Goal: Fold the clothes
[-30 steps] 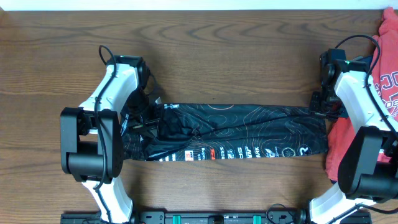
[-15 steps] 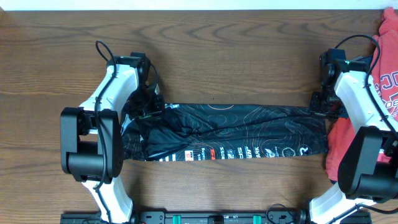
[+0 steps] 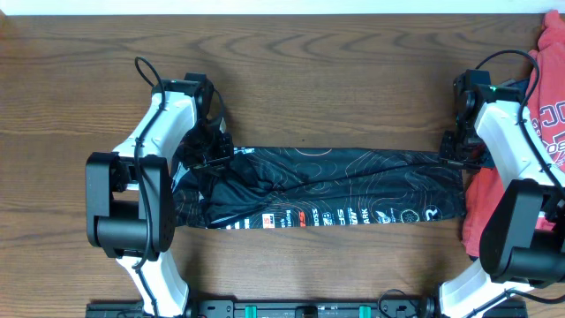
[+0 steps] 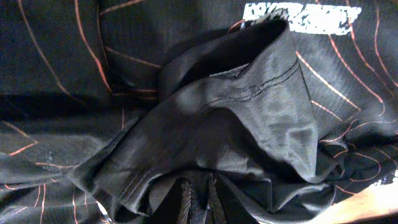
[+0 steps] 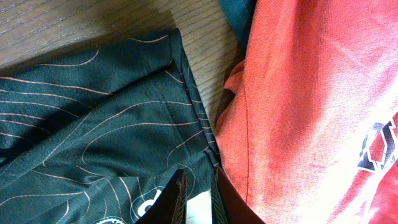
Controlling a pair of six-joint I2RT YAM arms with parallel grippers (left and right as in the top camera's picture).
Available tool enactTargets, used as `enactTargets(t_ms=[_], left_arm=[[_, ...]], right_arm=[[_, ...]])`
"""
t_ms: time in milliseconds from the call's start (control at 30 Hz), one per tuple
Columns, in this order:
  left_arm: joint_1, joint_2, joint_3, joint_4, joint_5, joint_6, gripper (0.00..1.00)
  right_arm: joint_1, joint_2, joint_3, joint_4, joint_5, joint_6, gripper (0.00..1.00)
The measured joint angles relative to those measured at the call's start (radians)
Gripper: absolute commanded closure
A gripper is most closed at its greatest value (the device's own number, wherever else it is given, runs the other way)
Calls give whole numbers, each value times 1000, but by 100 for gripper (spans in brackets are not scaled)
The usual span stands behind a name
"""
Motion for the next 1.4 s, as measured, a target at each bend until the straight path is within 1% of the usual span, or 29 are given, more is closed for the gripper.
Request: enactTargets(t_ms=[33,67,100,133,167,300,433,700,733,767,833,867,967,1000,1033,1400], left_arm=[[1,0,3,-10,0,0,84],[3,0,8,-19,0,2,77],[5,0,17,-21,0,2,65],[9,0,29,-22,0,7,41],[13,0,42,-16,-2,7,29],[42,-6,82,6,-5,0,29],[71,-14,85,-6,-12,-4,29],[77,-14,62,16,-95,-88,29],[77,-14,52,23,-103,-96,31],[77,-14,42,31,-109,-105,35],[77,-14,23,49,-130,-129,51],[77,-14,16,60,-137,-138,62],[77,-14,-2,85,-163,-158,81],[77,-14,-6,89,-168,-159,89],[77,-14,-9,90,-175,-165,93],[79,-14,-14,60,-228,-173,94]], right_arm=[[0,0,0,0,0,0,86],[0,0,0,0,0,0,86],[0,0,0,0,0,0,86],[0,0,0,0,0,0,86],[0,0,0,0,0,0,86],[0,0,0,0,0,0,86],[0,0,0,0,0,0,85],[0,0,0,0,0,0,84],[0,0,0,0,0,0,84],[0,0,0,0,0,0,84],[0,0,0,0,0,0,84],[0,0,0,0,0,0,84],[0,0,0,0,0,0,83],[0,0,0,-1,0,0,83],[0,0,0,-2,0,0,84],[0,0,0,-3,0,0,82]])
